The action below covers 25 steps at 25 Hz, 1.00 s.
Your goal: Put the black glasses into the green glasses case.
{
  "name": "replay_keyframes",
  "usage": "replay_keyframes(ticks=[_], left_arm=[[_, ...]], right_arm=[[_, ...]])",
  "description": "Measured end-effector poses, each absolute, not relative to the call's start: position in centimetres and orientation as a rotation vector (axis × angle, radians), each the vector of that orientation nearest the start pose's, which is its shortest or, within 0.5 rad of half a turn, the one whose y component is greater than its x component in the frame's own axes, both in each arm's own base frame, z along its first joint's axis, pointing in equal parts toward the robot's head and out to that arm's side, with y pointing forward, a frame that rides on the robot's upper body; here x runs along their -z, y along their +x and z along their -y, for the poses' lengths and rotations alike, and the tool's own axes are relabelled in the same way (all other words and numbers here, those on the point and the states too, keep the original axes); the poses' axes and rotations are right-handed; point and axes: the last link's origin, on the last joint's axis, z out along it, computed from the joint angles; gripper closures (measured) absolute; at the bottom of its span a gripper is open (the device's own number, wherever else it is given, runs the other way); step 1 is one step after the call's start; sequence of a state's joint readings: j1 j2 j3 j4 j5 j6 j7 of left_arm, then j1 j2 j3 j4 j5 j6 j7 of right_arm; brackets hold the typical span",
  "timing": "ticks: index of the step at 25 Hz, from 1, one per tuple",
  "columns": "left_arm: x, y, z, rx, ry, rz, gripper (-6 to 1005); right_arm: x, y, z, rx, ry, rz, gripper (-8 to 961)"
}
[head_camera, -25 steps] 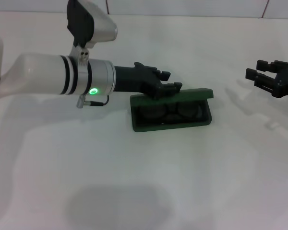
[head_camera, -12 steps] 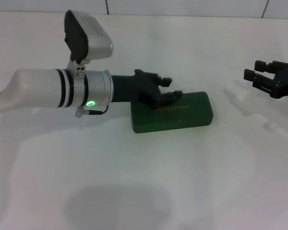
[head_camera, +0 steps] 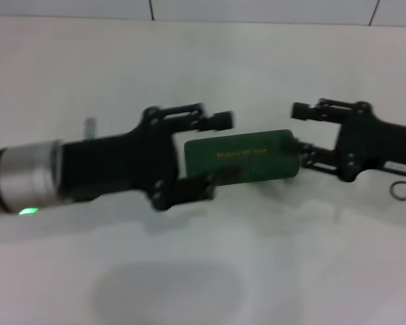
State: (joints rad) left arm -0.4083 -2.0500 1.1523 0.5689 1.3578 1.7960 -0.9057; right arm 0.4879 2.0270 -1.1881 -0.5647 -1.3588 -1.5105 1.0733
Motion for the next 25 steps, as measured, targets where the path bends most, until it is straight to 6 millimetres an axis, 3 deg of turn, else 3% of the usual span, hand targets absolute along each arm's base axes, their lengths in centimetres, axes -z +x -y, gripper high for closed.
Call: replay_keyframes(ticks=[3, 7, 12, 14, 25], left_arm=[[0.5, -23.7, -26.7, 1.224, -2.700, 0.011, 440], [0.6, -25.6, -24.9, 1.162, -2.762, 0.055, 303], [0.6, -26.2, -24.2, 1.147, -2.762, 0.074, 110], [0.5, -26.3, -24.2, 1.142, -2.760, 0.075, 110], [-0.4, -26.7, -23.9, 1.140, -2.761, 0.049, 110]], right_arm=[[3.2, 21.2, -32.0, -1.043, -2.743, -0.138, 479], [4.8, 20.7, -31.4, -1.004, -2.820, -0.029, 308], [4.8, 20.7, -31.8, -1.000, -2.793, -0.018, 148], [4.8, 20.7, -31.7, -1.004, -2.786, -0.017, 90], [4.8, 20.9, -31.6, -0.998, -2.783, -0.011, 82]])
